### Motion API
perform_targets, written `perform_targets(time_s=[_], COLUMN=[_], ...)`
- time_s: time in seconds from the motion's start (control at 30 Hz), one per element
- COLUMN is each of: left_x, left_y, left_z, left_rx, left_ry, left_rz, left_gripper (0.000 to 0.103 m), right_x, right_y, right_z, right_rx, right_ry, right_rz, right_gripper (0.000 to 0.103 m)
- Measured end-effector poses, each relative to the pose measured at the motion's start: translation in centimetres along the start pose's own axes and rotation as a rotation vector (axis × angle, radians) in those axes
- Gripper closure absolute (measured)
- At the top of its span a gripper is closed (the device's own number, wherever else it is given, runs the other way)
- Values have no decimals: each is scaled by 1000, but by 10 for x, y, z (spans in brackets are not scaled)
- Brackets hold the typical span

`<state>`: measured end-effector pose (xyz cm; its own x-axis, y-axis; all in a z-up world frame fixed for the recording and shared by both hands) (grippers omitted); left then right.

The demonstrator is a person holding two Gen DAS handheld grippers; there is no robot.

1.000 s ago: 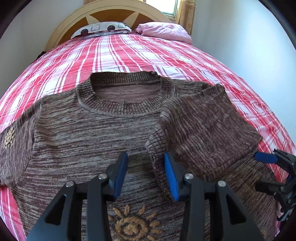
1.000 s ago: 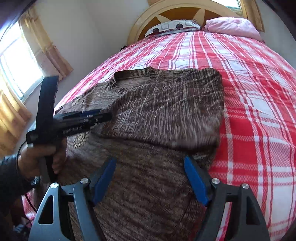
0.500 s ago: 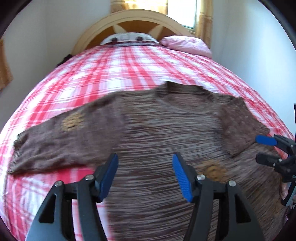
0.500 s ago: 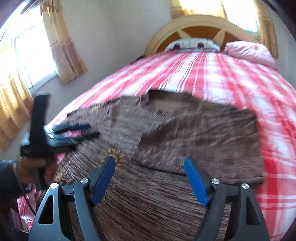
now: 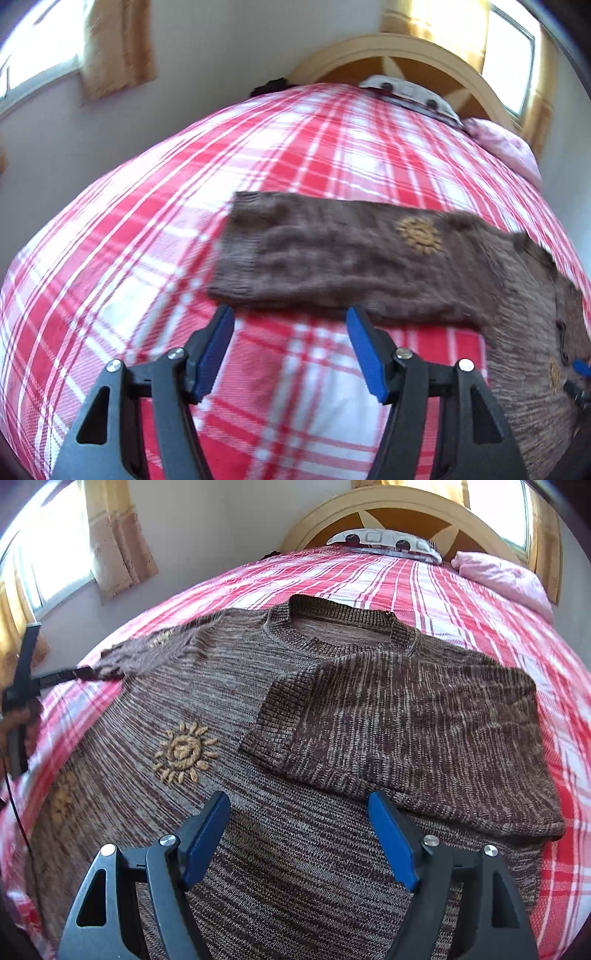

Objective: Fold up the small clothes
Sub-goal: 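Open the left gripper and move it to the other sleeve, then close the left gripper on the other sleeve cuff and lift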

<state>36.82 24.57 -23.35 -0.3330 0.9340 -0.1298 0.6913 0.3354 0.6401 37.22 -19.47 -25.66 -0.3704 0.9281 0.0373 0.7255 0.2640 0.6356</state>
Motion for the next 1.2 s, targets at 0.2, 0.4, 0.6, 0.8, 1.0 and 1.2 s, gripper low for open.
perform_targets(time_s=[0.2, 0.4, 0.6, 0.8, 1.0, 1.2], left_x=[18, 18, 32, 39, 29, 2], left_y=[-5, 8, 22, 25, 34, 50], left_z=[14, 23, 36, 48, 35, 11], left_rx=[49, 57, 34, 16, -39, -97], left_ry=[-100, -201, -230, -221, -228, -280], left_rz=[-158, -284, -419, -431, -364, -294], left_gripper=[39, 40, 55, 92, 95, 95], right_x=[-4, -4, -4, -6, -6, -7], right_y=[0, 0, 0, 0, 0, 0], right_z=[-1, -2, -4, -5, -5, -6], right_rx=[-10, -21, -27, -34, -36, -40], right_ry=[13, 18, 18, 25, 27, 38], right_rz=[9, 16, 17, 25, 28, 35], right_gripper=[22, 22, 22, 22, 22, 22])
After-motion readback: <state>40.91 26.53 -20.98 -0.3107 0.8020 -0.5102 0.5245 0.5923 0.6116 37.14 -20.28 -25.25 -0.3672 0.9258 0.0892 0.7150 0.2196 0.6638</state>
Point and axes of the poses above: each gripper's, at about its wrist camera, not at the fingertips, and z roughly the way its jaws point, x to its left, y to its top, the point moved 7 cm from there along z, roughly the way its jaws point, and after that the axes turned 1 degree about -z, right-handed, at the moved point
